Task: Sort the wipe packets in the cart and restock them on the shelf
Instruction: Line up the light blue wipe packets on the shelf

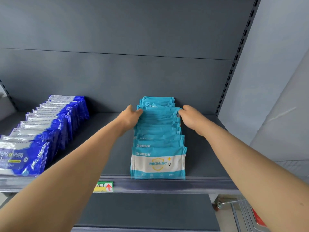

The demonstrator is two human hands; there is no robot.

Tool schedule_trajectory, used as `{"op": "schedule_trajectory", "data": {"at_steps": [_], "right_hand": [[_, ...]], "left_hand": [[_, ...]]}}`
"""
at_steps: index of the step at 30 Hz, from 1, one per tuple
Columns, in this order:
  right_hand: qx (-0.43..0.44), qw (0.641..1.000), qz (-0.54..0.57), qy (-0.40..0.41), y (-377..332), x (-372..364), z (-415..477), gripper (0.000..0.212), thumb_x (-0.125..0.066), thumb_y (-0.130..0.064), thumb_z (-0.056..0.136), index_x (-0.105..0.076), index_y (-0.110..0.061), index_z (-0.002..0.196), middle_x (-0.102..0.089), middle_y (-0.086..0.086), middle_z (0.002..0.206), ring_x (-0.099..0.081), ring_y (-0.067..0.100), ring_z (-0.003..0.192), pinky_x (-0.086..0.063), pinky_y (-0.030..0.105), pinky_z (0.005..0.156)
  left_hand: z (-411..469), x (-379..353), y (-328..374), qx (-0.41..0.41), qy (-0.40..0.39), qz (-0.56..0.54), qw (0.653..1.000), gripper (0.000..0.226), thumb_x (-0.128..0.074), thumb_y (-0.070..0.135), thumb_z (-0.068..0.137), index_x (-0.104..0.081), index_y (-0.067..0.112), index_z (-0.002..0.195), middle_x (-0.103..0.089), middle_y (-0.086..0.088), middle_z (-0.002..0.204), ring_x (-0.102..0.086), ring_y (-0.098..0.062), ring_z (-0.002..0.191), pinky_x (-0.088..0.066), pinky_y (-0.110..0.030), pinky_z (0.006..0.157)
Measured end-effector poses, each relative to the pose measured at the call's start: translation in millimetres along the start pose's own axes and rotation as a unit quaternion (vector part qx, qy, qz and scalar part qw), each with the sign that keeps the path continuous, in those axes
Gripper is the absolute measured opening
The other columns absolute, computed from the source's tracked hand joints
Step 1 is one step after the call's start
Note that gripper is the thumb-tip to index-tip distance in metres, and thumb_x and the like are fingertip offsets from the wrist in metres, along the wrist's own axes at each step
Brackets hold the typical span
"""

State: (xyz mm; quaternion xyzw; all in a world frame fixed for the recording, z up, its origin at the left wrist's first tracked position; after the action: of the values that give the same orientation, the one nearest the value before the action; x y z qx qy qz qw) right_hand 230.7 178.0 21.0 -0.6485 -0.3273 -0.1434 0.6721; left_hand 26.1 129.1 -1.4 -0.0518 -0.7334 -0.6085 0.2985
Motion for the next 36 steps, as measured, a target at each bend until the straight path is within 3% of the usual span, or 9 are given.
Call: {"op": "schedule_trajectory", "data": {"at_steps": [5, 6, 8, 10, 12, 20, 27, 32, 36], "right_hand": [[-0.036, 0.998, 0.034, -0.038, 8, -4, 31, 0.024, -0.039, -0.021, 0.085, -0.053, -0.006, 0.097, -0.059, 0.024, 0.119, -0.055, 0.029, 0.091, -0.045, 0.05, 0.094], [-0.023, 0.998, 0.041, -0.05, 12, -8, 41, 0.03, -0.038, -0.02, 0.078, -0.054, -0.001, 0.095, -0.056, 0.029, 0.123, -0.024, 0.014, 0.096, -0.044, 0.058, 0.096], [-0.006, 0.996, 0.066, -0.061, 11, -15, 54, 0.045, -0.038, -0.019, 0.076, -0.05, 0.008, 0.111, -0.054, 0.028, 0.125, -0.029, 0.044, 0.122, -0.034, 0.067, 0.098], [0.0, 0.997, 0.06, -0.043, -7, -15, 37, 0.028, -0.038, -0.013, 0.086, -0.05, 0.01, 0.099, -0.059, 0.016, 0.097, -0.033, 0.032, 0.122, -0.04, 0.057, 0.098], [0.006, 0.997, 0.062, -0.035, -12, -14, 37, 0.018, -0.034, -0.006, 0.089, -0.04, -0.009, 0.072, -0.037, 0.006, 0.075, -0.041, 0.021, 0.065, -0.042, 0.036, 0.067], [-0.051, 0.983, 0.169, -0.056, -2, -11, 55, 0.037, -0.036, -0.026, 0.098, -0.059, -0.007, 0.12, -0.06, 0.011, 0.126, -0.054, 0.026, 0.119, -0.04, 0.044, 0.106], [-0.054, 0.953, 0.285, -0.094, 5, -27, 69, 0.032, -0.039, -0.026, 0.101, -0.062, -0.011, 0.117, -0.069, 0.003, 0.096, -0.067, 0.017, 0.08, -0.055, 0.03, 0.061], [-0.023, 0.954, 0.288, -0.082, 7, -28, 74, 0.025, -0.04, -0.025, 0.101, -0.063, -0.015, 0.106, -0.069, -0.001, 0.096, -0.068, 0.015, 0.083, -0.054, 0.029, 0.065], [0.001, 0.962, 0.264, -0.071, 9, -22, 75, 0.024, -0.043, -0.026, 0.099, -0.061, -0.013, 0.109, -0.069, 0.002, 0.107, -0.066, 0.018, 0.097, -0.051, 0.041, 0.093]], "left_hand": [[22, -3, 9, -0.001, -0.006, -0.023, 1.0, 0.031, -0.036, 0.033, 0.101, -0.044, 0.017, 0.127, -0.047, 0.0, 0.118, -0.049, -0.024, 0.112, -0.037, -0.031, 0.097], [25, -5, 9, -0.003, -0.014, -0.042, 0.999, 0.029, -0.036, 0.031, 0.101, -0.05, 0.014, 0.119, -0.054, 0.001, 0.116, -0.054, -0.022, 0.106, -0.042, -0.034, 0.098], [26, -7, 11, -0.006, -0.029, -0.075, 0.997, 0.028, -0.037, 0.029, 0.099, -0.058, 0.015, 0.111, -0.065, -0.002, 0.111, -0.062, -0.021, 0.1, -0.05, -0.039, 0.093], [26, -8, 12, -0.01, -0.033, -0.095, 0.995, 0.025, -0.038, 0.026, 0.099, -0.06, 0.019, 0.108, -0.067, 0.0, 0.108, -0.064, -0.019, 0.099, -0.052, -0.037, 0.087], [23, -6, 12, -0.01, -0.033, -0.091, 0.995, 0.027, -0.038, 0.026, 0.099, -0.058, 0.018, 0.116, -0.064, 0.001, 0.111, -0.062, -0.018, 0.102, -0.05, -0.036, 0.09], [46, -4, 11, 0.009, -0.039, -0.083, 0.996, 0.045, -0.04, 0.045, 0.088, -0.06, 0.014, 0.113, -0.067, -0.008, 0.112, -0.065, -0.026, 0.101, -0.05, -0.046, 0.095], [55, -19, 14, -0.009, -0.048, -0.152, 0.987, 0.027, -0.039, 0.023, 0.101, -0.054, 0.011, 0.12, -0.066, -0.007, 0.113, -0.066, -0.024, 0.1, -0.054, -0.042, 0.091], [62, -20, 14, -0.061, -0.046, -0.154, 0.985, 0.033, -0.036, 0.017, 0.102, -0.047, 0.017, 0.133, -0.064, -0.001, 0.114, -0.066, -0.013, 0.092, -0.056, -0.023, 0.076], [63, -17, 7, -0.022, -0.064, -0.191, 0.979, 0.034, -0.041, 0.023, 0.099, -0.049, 0.015, 0.132, -0.064, -0.005, 0.118, -0.065, -0.021, 0.103, -0.052, -0.039, 0.094]]}}
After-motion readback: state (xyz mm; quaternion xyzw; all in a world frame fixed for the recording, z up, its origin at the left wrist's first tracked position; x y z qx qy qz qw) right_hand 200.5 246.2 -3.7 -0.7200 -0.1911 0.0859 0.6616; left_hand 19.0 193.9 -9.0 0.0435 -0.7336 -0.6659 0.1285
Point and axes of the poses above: each hand's wrist, its own z-axis towards the middle knuckle, its own x-axis out of the back of the hand, y = z × x, the point moved 2 cm from there along z, towards the middle knuckle
